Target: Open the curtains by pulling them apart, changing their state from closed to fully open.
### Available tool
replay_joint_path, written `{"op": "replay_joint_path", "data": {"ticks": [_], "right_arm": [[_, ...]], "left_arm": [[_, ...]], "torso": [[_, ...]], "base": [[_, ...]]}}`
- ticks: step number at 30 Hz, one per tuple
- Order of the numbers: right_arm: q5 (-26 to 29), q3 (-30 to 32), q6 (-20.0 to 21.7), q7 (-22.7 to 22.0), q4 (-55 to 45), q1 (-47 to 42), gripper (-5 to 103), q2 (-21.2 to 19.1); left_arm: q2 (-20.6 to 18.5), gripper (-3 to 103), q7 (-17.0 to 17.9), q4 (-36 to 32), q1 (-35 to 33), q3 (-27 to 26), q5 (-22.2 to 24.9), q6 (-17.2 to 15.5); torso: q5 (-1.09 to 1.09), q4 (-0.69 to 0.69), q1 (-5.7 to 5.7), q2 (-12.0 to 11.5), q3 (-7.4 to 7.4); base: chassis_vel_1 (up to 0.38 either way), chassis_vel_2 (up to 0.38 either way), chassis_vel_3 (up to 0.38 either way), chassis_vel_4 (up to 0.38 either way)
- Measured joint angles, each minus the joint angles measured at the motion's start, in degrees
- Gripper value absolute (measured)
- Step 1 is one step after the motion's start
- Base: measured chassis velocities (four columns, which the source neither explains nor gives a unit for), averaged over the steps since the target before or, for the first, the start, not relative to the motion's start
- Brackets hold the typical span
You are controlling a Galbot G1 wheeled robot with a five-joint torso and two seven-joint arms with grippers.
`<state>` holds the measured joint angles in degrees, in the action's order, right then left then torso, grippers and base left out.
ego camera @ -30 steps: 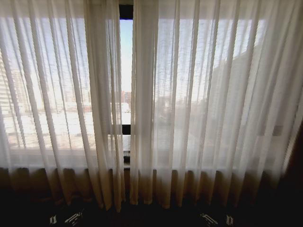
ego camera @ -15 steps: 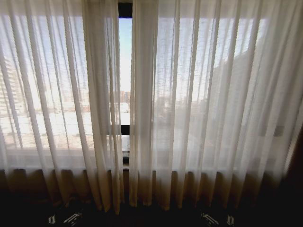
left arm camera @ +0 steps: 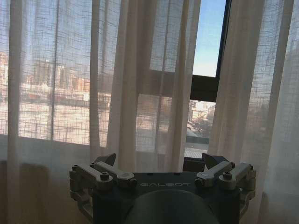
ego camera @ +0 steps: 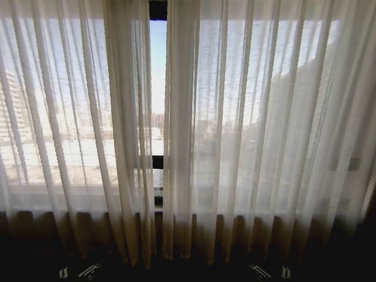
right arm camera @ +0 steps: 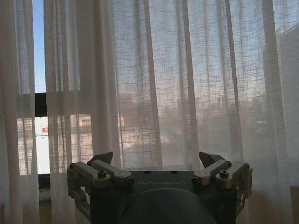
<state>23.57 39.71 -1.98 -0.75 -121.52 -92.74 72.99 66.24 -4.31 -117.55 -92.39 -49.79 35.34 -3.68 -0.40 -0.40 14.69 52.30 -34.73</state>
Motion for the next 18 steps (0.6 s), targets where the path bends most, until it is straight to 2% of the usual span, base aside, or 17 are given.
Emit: {"op": "replay_joint_path", "data": {"ticks": [18], "right_arm": [[-0.99,-0.37,0.39,0.40,0.26,-0.18,100,0.58]], "left_arm": [[-0.59,100,-0.03,1.48,0.26,-0.03,0.07,1.03]], "torso": [[0.00,0.00,0.00,0.00,0.00]], "base": [[-0.005,0.107,0.002,-0.090]]}}
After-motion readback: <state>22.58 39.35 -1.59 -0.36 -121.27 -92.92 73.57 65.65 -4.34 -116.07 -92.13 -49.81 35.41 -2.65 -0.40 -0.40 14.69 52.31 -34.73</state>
